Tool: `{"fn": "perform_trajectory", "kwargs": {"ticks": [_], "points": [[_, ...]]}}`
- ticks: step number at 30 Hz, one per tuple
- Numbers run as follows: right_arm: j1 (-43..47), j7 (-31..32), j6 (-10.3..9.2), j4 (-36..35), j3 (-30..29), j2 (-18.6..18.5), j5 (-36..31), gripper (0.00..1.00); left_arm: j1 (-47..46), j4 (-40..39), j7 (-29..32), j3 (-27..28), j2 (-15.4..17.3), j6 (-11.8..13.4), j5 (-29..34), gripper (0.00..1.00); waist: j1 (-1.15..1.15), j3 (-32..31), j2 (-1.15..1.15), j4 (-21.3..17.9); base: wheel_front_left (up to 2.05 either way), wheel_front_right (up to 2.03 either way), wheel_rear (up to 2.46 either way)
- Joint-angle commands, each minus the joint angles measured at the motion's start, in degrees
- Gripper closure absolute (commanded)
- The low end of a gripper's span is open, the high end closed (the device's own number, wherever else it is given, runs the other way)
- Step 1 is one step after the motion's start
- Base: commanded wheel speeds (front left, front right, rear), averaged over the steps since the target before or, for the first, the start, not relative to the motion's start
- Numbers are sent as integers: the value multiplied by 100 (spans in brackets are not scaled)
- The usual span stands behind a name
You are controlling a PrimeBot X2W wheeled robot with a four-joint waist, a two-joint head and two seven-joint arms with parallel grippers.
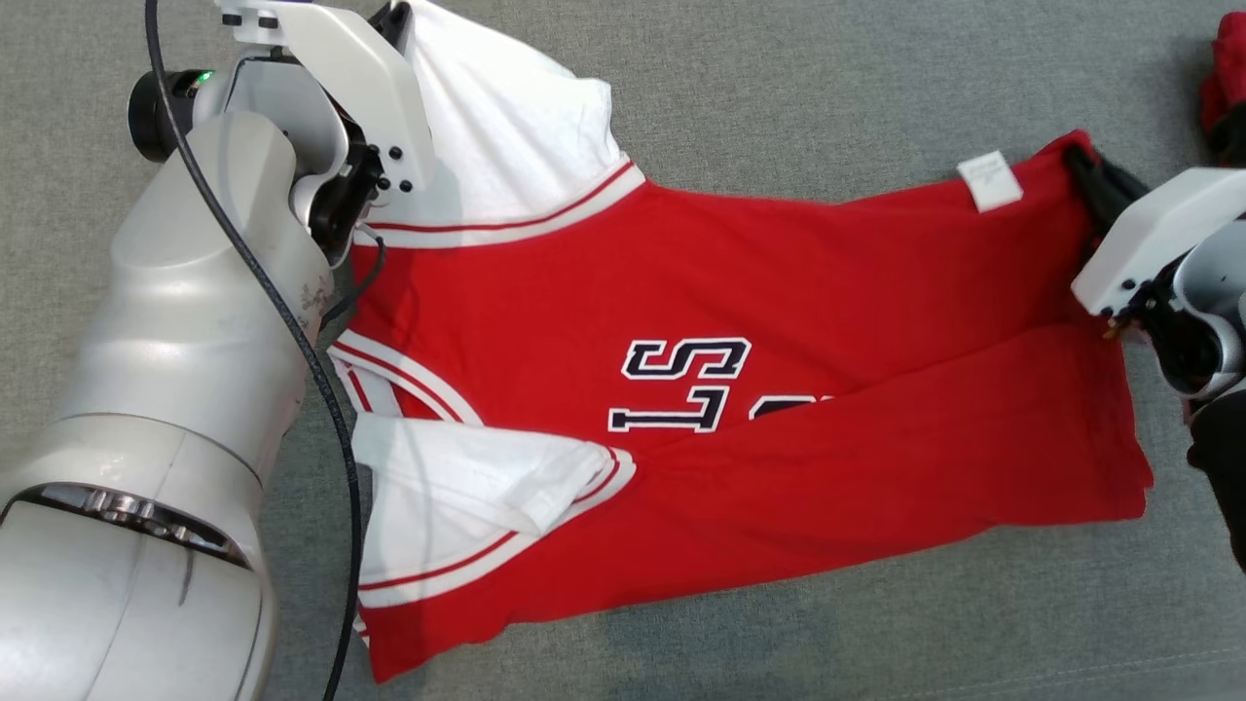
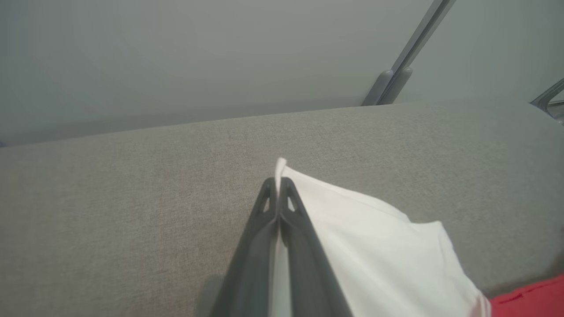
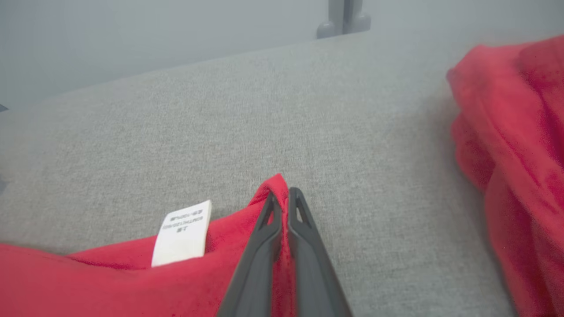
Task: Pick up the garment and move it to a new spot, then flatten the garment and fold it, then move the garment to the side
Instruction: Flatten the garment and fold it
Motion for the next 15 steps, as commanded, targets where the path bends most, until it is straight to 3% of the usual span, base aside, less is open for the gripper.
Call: {"fn": "perform_trajectory", "kwargs": {"ticks": [1,10,15], "points": [[-203,-232,-1,-75,-83,-128,-126,100,-320,-193,-205,61,259,2,-40,100,0,0,0,13,0,0,0],[-984,-789,-1,431,-173,-73,-210,100,-451,-474,-1301,99,305,-8,-58,100,0,23,0,135,0,0,0],[-972,-853,-1,611,50,-77,-36,100,-295,-625,-1463,55,247,-73,-187,100,0,-20,0,212,0,0,0]]}}
